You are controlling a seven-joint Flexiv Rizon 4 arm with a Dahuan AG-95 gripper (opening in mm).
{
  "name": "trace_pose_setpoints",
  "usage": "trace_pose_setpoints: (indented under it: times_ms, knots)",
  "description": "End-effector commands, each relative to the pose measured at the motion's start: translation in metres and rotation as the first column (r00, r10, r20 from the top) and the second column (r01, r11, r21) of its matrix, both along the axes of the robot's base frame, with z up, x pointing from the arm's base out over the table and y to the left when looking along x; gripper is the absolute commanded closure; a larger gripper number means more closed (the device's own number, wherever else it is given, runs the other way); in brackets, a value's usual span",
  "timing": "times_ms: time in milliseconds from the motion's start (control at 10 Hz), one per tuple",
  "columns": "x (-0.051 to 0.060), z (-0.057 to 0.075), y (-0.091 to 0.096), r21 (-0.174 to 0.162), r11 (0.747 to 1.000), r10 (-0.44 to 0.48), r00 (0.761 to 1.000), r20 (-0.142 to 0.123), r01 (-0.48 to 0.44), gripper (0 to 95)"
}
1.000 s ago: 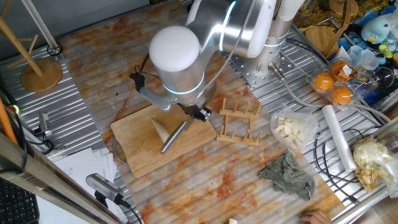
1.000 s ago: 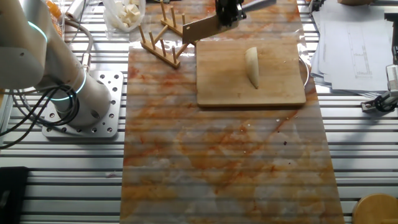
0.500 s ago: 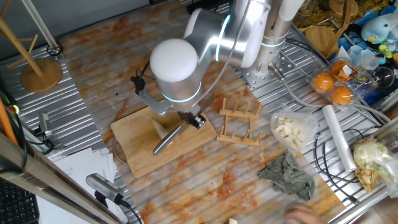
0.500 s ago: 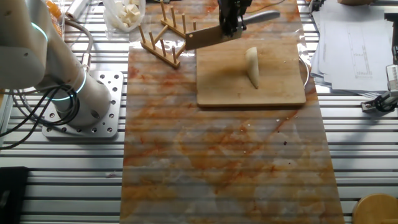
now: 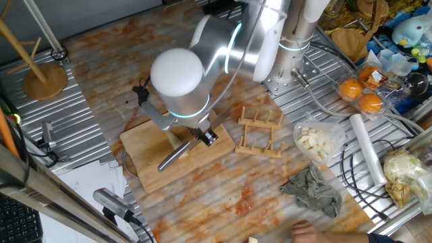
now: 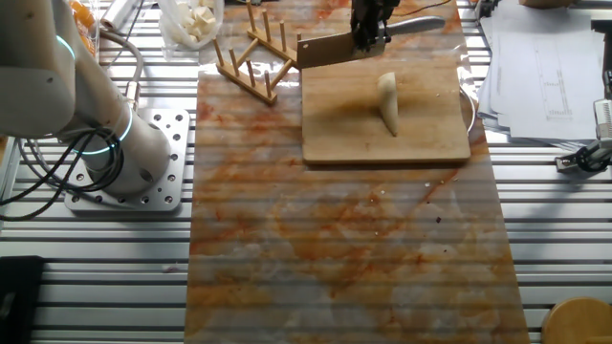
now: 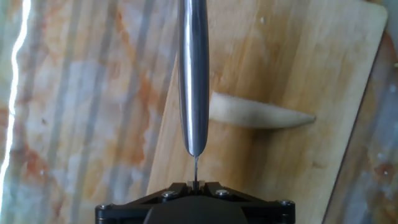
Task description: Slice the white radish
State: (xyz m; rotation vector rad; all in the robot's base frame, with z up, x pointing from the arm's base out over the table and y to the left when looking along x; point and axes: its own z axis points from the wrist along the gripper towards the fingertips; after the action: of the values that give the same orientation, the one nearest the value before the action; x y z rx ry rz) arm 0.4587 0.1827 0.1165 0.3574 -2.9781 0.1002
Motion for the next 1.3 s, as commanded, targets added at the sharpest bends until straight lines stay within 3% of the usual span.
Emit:
trace_pose_setpoints:
  times_ms: [100, 400, 500, 600, 900, 1300]
  knots:
    - [-0.0009, 0.0031, -0.0008, 0.000, 1.000, 0.003, 1.000, 0.028, -0.003, 95.0]
    - [-0.0006, 0.0032, -0.0006, -0.004, 1.000, -0.016, 1.000, 0.016, 0.016, 95.0]
    - [-0.0006, 0.0032, -0.0006, 0.035, 0.995, -0.090, 0.996, 0.017, 0.090, 95.0]
    - [-0.0006, 0.0032, -0.0006, 0.069, 0.993, -0.101, 0.995, 0.005, 0.100, 95.0]
    - [-0.0006, 0.0032, -0.0006, 0.078, 0.995, -0.060, 0.998, 0.012, 0.059, 95.0]
    - [-0.0006, 0.0032, -0.0006, 0.067, 0.996, -0.060, 0.998, 0.027, 0.058, 95.0]
